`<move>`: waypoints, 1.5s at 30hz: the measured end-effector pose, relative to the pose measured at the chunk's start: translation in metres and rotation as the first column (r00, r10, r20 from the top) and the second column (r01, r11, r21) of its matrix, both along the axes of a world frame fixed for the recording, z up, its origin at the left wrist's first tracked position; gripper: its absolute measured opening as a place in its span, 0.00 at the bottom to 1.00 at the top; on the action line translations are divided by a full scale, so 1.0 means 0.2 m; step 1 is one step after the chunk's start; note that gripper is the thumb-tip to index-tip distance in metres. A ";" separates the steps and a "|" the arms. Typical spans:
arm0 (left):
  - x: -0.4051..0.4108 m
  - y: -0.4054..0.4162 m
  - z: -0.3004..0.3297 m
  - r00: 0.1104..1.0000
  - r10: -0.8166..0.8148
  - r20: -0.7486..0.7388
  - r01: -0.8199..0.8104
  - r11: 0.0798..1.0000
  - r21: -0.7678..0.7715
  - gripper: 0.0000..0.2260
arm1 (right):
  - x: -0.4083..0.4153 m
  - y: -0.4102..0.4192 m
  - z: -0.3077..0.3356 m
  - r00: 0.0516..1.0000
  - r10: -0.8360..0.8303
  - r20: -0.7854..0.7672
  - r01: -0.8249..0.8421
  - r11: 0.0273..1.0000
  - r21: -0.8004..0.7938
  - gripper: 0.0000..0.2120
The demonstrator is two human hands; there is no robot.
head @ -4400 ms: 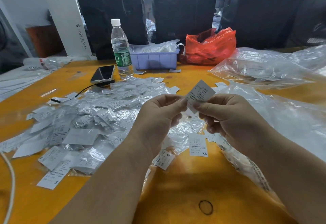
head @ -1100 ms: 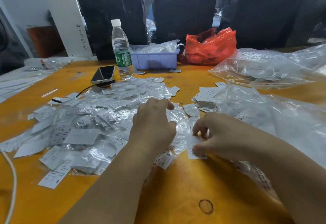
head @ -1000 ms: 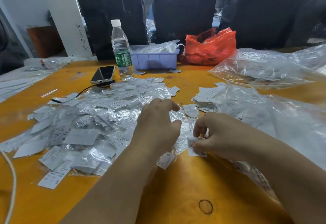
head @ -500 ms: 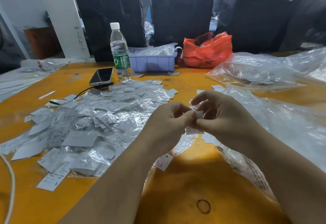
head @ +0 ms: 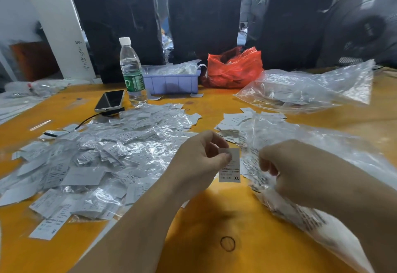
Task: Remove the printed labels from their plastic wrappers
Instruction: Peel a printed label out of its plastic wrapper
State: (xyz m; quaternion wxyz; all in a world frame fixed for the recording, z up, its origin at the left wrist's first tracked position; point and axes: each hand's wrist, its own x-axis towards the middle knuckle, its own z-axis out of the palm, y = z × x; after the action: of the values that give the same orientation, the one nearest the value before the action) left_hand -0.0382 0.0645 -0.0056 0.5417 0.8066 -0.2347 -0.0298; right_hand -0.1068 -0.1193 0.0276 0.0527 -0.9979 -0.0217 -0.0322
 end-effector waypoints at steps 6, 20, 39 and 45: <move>0.00 0.01 0.00 1.000 0.007 0.010 -0.007 1.000 0.016 0.04 | 0.07 0.04 -0.10 0.998 0.000 0.056 -0.005 0.997 0.081 0.09; 0.00 -0.01 -0.03 1.000 -0.007 0.023 0.007 1.000 0.007 0.05 | 0.03 0.04 -0.10 0.995 -0.044 0.094 0.048 0.998 -0.038 0.12; -0.03 -0.07 -0.06 0.997 -0.050 0.059 0.049 0.998 0.027 0.05 | -0.02 0.15 -0.12 0.988 -0.087 0.124 0.088 0.996 0.001 0.14; -0.01 -0.04 -0.04 0.995 0.079 0.056 -0.074 0.994 -0.074 0.08 | 0.02 0.09 -0.11 0.839 -0.069 0.540 -0.150 0.924 0.351 0.13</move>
State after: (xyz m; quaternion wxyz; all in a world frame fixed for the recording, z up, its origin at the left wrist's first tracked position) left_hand -0.0399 0.0558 -0.0134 0.5642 0.7954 -0.2202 0.0231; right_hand -0.1024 -0.1020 0.0056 0.2369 -0.9175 -0.0507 -0.3155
